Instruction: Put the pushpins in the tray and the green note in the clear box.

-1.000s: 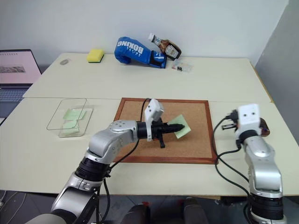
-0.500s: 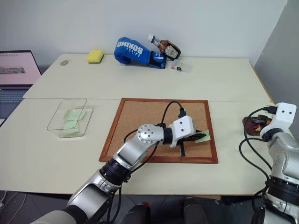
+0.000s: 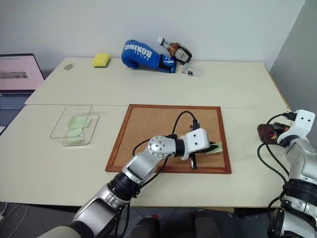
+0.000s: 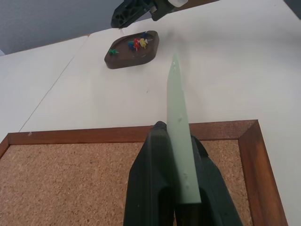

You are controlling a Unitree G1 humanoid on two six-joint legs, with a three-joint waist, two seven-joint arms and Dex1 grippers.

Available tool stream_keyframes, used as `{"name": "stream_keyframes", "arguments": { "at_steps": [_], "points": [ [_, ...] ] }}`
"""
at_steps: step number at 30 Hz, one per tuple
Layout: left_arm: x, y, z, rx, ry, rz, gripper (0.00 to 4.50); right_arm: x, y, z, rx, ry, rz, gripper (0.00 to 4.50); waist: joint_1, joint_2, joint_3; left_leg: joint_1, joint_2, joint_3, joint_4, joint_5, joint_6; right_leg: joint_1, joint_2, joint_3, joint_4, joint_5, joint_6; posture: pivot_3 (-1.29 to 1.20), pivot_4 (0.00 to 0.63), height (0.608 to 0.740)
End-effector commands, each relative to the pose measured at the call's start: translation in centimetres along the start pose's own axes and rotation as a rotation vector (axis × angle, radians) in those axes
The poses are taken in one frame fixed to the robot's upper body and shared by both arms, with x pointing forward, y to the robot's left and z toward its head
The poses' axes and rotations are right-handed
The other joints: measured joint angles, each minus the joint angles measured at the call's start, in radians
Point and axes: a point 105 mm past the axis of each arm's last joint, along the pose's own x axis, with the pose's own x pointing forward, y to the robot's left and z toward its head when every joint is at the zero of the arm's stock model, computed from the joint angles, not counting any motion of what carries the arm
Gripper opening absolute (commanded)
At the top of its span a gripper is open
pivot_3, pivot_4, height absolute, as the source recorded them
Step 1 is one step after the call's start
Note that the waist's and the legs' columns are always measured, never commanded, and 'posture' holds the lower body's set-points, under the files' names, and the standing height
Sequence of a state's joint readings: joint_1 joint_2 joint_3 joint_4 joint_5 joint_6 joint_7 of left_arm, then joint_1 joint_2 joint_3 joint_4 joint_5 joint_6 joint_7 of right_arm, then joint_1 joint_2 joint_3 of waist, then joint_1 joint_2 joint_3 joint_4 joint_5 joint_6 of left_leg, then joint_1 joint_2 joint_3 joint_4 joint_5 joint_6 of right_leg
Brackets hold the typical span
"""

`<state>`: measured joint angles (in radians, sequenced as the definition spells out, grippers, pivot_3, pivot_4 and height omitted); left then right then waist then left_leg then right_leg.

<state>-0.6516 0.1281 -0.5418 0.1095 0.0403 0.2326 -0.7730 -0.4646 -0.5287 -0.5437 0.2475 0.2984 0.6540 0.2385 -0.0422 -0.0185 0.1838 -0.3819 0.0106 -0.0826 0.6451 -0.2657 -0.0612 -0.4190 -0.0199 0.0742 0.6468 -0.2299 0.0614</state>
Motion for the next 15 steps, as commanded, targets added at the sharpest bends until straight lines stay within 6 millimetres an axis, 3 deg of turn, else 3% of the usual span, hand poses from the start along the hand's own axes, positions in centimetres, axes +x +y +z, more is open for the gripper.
{"name": "stream_keyframes", "arguments": {
  "at_steps": [1,12,15],
  "points": [
    [-0.04,0.79,2.49,-0.038,-0.1,0.045,0.0,0.06,0.07,2.26,-0.014,-0.075,0.011,1.84,0.0,0.0,0.0,0.0,0.0,0.0,0.0,0.0,0.0,0.0,0.0,0.0,0.0,0.0,0.0,0.0,0.15,0.74],
    [-0.3,1.09,2.89,-0.069,-0.102,0.062,0.0,0.32,-0.3,2.12,-0.048,-0.077,-0.013,4.48,-0.001,0.0,0.0,0.0,0.0,0.0,0.0,0.0,0.0,0.0,0.0,0.0,0.0,0.0,0.0,0.0,0.15,0.74],
    [-0.35,1.01,2.83,-0.07,-0.101,0.06,0.0,0.23,-0.75,2.12,-0.104,-0.089,-0.046,4.48,-0.001,0.001,0.0,0.0,0.0,0.0,0.0,0.0,0.0,0.0,0.0,0.0,0.0,0.0,0.0,0.0,0.15,0.74]
  ]
}}
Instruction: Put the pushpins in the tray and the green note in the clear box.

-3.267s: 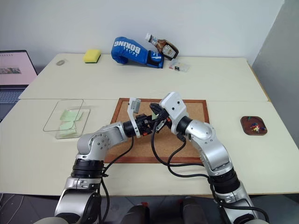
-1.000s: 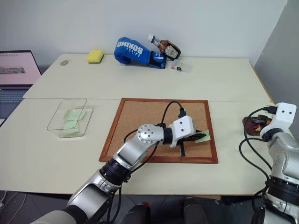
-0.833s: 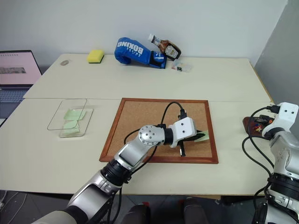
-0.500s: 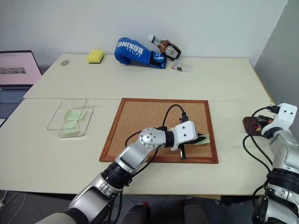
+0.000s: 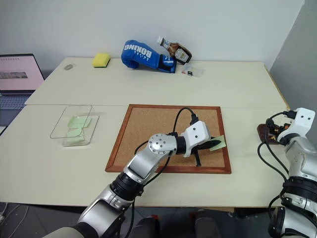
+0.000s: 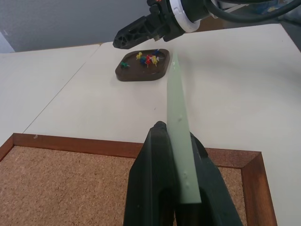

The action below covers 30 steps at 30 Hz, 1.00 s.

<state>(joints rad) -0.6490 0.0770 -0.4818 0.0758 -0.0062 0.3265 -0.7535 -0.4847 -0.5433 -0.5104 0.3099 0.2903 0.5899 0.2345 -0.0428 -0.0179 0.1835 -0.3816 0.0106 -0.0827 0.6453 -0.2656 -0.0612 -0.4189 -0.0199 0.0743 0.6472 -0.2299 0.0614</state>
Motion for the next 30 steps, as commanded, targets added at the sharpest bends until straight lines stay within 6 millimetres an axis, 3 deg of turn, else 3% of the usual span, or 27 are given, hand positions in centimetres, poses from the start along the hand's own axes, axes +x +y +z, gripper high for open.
{"name": "stream_keyframes", "arguments": {
  "at_steps": [1,6,9,12,14,19,22,25,28,30],
  "points": [
    [-0.3,0.1,1.6,0.034,-0.053,0.009,0.0,-0.4,-0.9,2.0,-0.085,-0.079,-0.048,4.48,0.0,0.0,0.0,0.0,0.0,0.0,0.0,0.0,0.0,0.0,0.0,0.0,0.0,0.0,0.0,0.0,0.15,0.74],
    [-0.8,0.6,1.8,0.007,-0.059,0.031,0.0,-1.1,0.4,2.7,-0.145,-0.135,0.0,4.48,0.001,0.0,0.0,0.0,0.0,0.0,0.0,0.0,0.0,0.0,0.0,0.0,0.0,0.0,0.0,0.0,0.15,0.74],
    [-2.4,2.9,1.9,-0.079,-0.076,0.126,0.0,-2.5,3.2,2.7,-0.206,-0.151,0.128,4.48,-0.003,0.0,0.0,0.0,0.0,0.0,0.0,0.0,0.0,0.0,0.0,0.0,0.0,0.0,0.0,0.0,0.15,0.74],
    [-5.0,6.1,1.1,-0.163,-0.065,0.272,0.0,-4.7,7.7,1.8,-0.279,-0.131,0.346,4.48,-0.013,0.001,0.0,0.001,0.001,-0.001,0.0,0.0,0.0,0.0,0.0,0.0,0.001,0.0,0.0,0.0,0.15,0.74],
    [-7.7,8.5,0.1,-0.201,-0.041,0.386,0.0,-6.6,11.3,1.7,-0.292,-0.136,0.504,4.48,-0.017,0.001,0.0,0.001,0.001,-0.001,0.0,0.0,0.0,0.0,0.001,0.0,0.001,0.0,0.0,0.0,0.15,0.74],
    [-16.6,15.1,-2.6,-0.188,0.086,0.822,0.0,-11.8,19.9,3.0,-0.254,-0.197,0.893,4.48,-0.024,0.0,0.0,0.002,0.002,-0.002,0.0,0.0,0.0,0.0,0.001,-0.001,0.003,0.0,0.0,0.0,0.15,0.74],
    [-23.5,18.1,-3.3,-0.126,0.167,1.191,0.0,-15.4,24.6,3.7,-0.267,-0.232,1.155,4.48,-0.021,0.0,0.0,0.002,0.002,-0.003,0.001,0.0,0.0,0.0,0.002,-0.002,0.003,0.0,0.001,0.0,0.15,0.74],
    [-28.2,19.1,-3.6,-0.116,0.207,1.438,0.0,-17.4,26.6,3.9,-0.275,-0.224,1.302,4.48,-0.008,-0.001,0.001,0.0,0.002,-0.004,0.0,0.0,0.0,0.0,0.001,-0.003,0.0,0.0,0.0,0.0,0.15,0.74],
    [-33.1,19.1,-4.5,-0.168,0.235,1.677,0.0,-18.1,27.8,4.3,-0.283,-0.229,1.389,4.48,0.011,-0.002,0.001,-0.002,0.0,-0.005,0.0,0.0,0.0,0.0,-0.001,-0.004,-0.002,0.003,-0.004,0.0,0.15,0.74],
    [-34.5,18.7,-5.4,-0.234,0.241,1.742,0.0,-18.1,28.3,4.6,-0.29,-0.237,1.416,4.48,0.014,-0.002,0.001,-0.003,-0.001,-0.005,0.001,0.0,0.0,-0.001,-0.002,-0.005,-0.002,0.003,-0.005,0.0,0.15,0.74]
  ]
}}
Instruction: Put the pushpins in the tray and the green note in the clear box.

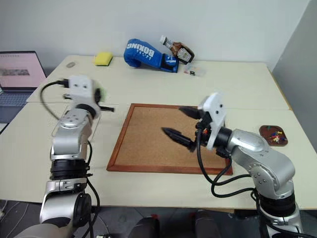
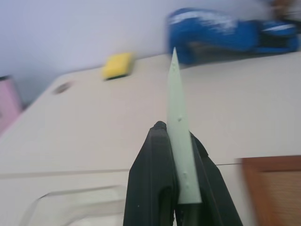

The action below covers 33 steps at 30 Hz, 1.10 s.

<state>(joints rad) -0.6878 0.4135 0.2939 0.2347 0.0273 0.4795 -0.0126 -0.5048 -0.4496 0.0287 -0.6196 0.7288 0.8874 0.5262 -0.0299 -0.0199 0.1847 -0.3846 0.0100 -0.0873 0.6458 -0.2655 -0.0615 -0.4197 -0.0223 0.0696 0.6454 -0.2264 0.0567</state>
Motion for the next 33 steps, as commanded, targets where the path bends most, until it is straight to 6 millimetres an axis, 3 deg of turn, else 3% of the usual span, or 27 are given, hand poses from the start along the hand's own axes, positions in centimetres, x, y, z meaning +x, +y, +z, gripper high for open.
{"name": "stream_keyframes", "arguments": {
  "at_steps": [1,10,11,15,27,30,33],
  "points": [
    [0.0,3.4,0.0,-0.086,0.021,0.16,0.0,0.6,0.4,1.5,-0.039,-0.042,0.071,4.48,0.002,-0.001,0.0,0.0,0.0,0.0,0.0,0.0,0.0,0.0,0.0,0.0,0.0,0.0,0.0,0.0,0.15,0.74],
    [-0.4,3.9,-2.1,-0.174,0.095,0.223,0.0,1.1,-0.6,1.6,-0.049,-0.047,0.065,4.48,-0.002,-0.001,0.0,0.001,0.0,-0.002,0.0,0.0,0.0,0.0,0.0,-0.002,0.002,0.0,0.0,0.0,0.15,0.74],
    [-0.6,4.1,-2.5,-0.181,0.107,0.24,0.4,1.0,-0.7,1.5,-0.051,-0.044,0.061,4.5,-0.002,-0.001,0.0,0.001,0.0,-0.002,0.0,0.0,0.0,0.0,0.0,-0.002,0.002,0.0,0.0,0.0,0.15,0.74],
    [-0.8,4.4,-3.2,-0.203,0.131,0.269,0.97,1.0,-1.1,1.3,-0.047,-0.041,0.042,4.5,-0.005,-0.001,0.0,0.001,0.0,-0.001,0.0,0.0,0.0,0.0,0.0,-0.002,0.002,0.0,0.0,0.0,0.15,0.74],
    [-0.2,2.9,-1.6,-0.168,0.076,0.213,3.38,0.5,-2.4,1.2,-0.047,-0.033,-0.025,4.5,-0.003,-0.001,0.0,0.001,0.0,-0.001,0.0,0.0,0.0,0.0,0.0,-0.002,0.002,0.0,0.0,0.0,0.15,0.74],
    [-0.4,0.6,0.5,-0.123,-0.029,0.097,3.92,0.2,-3.4,0.6,-0.049,-0.016,-0.111,4.5,-0.003,-0.001,0.0,0.001,0.0,-0.001,0.0,0.0,0.0,0.0,0.0,-0.002,0.002,0.0,0.0,0.0,0.15,0.74],
    [-1.8,-4.4,1.9,-0.186,-0.099,-0.143,4.39,-0.4,-5.0,-0.4,-0.051,-0.002,-0.272,4.5,0.0,-0.001,0.0,0.001,0.0,-0.001,0.0,0.0,-0.001,0.0,0.0,-0.002,0.002,0.0,-0.001,0.0,0.15,0.74]
  ]
}}
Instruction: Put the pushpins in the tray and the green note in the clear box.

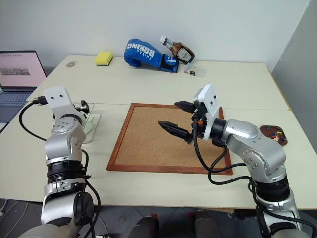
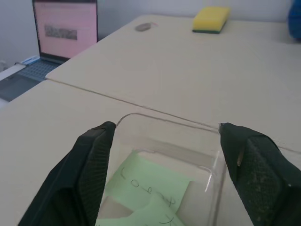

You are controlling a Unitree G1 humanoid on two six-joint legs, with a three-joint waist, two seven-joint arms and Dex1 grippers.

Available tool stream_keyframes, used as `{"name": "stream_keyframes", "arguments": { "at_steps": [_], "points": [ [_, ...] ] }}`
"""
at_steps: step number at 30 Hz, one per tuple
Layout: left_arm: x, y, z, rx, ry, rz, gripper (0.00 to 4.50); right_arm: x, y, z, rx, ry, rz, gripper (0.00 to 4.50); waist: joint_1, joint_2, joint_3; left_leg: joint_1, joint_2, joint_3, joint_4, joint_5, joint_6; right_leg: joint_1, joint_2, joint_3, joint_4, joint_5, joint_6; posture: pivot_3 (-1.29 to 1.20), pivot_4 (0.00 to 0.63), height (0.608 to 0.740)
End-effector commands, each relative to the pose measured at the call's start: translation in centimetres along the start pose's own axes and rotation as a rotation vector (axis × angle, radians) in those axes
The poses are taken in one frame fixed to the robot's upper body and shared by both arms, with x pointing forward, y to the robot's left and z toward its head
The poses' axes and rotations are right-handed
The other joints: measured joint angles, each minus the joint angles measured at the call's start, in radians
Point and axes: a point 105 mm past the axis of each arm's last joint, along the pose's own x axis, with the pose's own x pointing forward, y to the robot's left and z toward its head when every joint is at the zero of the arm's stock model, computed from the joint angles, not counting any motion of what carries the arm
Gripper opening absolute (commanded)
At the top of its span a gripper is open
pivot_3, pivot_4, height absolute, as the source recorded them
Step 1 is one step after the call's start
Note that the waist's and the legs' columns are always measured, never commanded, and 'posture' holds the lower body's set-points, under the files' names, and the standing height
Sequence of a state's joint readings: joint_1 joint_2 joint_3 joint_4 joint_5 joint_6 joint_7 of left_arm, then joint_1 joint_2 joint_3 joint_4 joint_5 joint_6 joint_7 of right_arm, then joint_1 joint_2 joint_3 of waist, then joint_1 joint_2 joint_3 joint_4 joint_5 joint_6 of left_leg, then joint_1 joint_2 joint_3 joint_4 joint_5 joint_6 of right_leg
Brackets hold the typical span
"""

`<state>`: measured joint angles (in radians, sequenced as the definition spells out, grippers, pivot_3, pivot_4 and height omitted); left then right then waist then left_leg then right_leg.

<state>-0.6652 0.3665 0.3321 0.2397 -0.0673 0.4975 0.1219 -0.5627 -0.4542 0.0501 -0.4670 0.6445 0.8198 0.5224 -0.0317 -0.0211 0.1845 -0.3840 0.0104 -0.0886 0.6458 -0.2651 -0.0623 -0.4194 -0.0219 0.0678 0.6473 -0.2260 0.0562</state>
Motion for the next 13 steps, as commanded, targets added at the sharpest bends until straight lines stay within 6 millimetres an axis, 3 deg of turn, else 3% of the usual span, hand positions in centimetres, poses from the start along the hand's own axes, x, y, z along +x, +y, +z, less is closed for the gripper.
{"name": "stream_keyframes", "arguments": {
  "at_steps": [1,6,13],
  "points": [
    [-3.3,-6.9,3.0,-0.08,-0.156,-0.34,4.47,-1.0,-2.4,-0.5,-0.05,-0.017,-0.248,4.5,0.003,-0.001,0.0,0.0,0.0,0.0,0.0,0.0,0.0,0.0,0.0,0.0,0.0,0.0,0.0,0.0,0.15,0.74],
    [-8.5,-11.7,0.5,-0.041,-0.14,-0.578,4.47,-3.4,-5.3,-3.2,-0.116,0.013,-0.616,4.5,0.0,-0.001,-0.001,-0.001,-0.001,0.002,0.0,0.001,-0.001,-0.001,-0.002,0.002,-0.001,0.0,0.0,0.0,0.15,0.74],
    [-12.1,-11.8,-3.0,-0.059,-0.076,-0.538,4.47,-6.0,-5.1,-5.1,-0.125,0.017,-0.828,4.5,-0.01,-0.001,-0.001,0.002,0.002,0.003,-0.001,0.001,-0.001,-0.001,0.002,0.004,0.001,-0.001,0.002,0.0,0.15,0.74]
  ]
}}
